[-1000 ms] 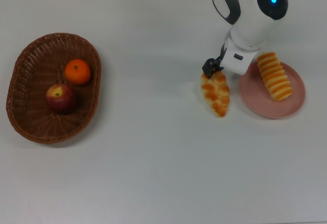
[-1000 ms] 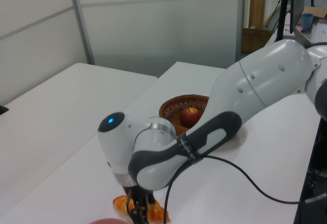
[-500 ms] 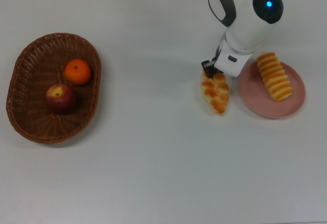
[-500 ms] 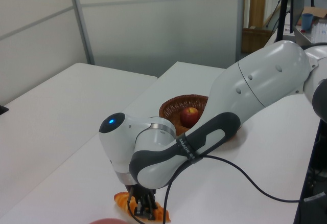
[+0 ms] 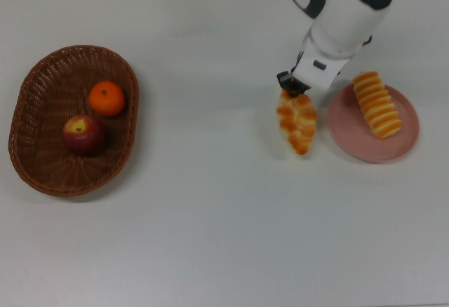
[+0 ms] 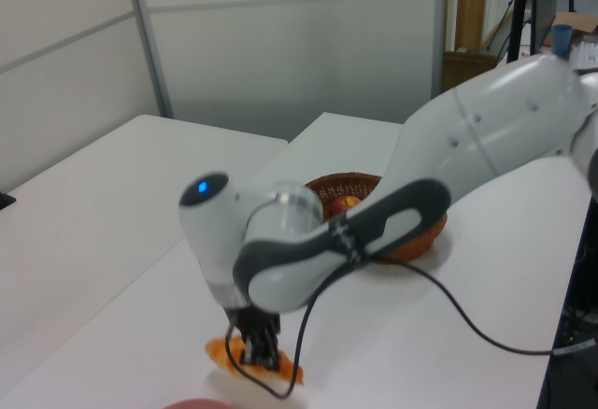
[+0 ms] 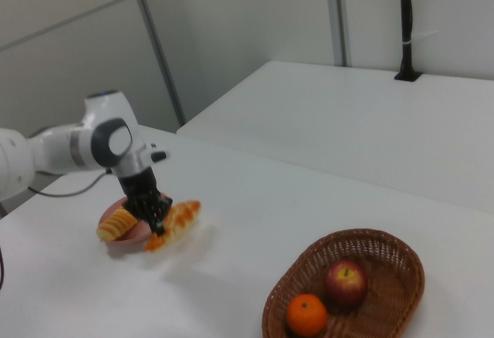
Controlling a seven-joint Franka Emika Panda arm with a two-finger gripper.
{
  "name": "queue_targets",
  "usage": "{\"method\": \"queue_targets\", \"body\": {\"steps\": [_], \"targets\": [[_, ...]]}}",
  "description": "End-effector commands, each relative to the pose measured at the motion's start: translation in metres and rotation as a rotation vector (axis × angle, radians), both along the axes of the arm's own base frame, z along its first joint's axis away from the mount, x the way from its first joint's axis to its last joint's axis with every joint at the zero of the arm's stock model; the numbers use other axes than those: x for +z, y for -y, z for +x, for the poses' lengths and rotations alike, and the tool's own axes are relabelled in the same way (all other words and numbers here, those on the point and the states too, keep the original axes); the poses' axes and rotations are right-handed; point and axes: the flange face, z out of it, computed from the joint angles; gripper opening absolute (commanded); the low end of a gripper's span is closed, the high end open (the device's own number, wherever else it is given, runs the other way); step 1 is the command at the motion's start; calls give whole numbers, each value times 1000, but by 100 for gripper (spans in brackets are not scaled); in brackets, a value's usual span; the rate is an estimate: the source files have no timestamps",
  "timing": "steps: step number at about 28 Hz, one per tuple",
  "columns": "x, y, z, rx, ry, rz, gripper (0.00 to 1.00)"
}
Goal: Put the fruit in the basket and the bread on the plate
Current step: 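Carry the glazed pastry onto the pink plate and release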
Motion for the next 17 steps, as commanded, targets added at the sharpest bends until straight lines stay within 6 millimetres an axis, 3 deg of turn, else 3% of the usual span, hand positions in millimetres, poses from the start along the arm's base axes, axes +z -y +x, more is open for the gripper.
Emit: {"method": "queue_targets", "body": {"steps": [1, 8, 11, 13, 17], "targets": [[61, -3, -10, -10, 59, 15, 0], [76, -28, -14, 95, 94, 32, 0], [69, -41, -18, 183, 91, 20, 0], [51, -59, -20, 223, 96, 16, 0], [46, -82, -22, 270, 165, 34, 0]]}}
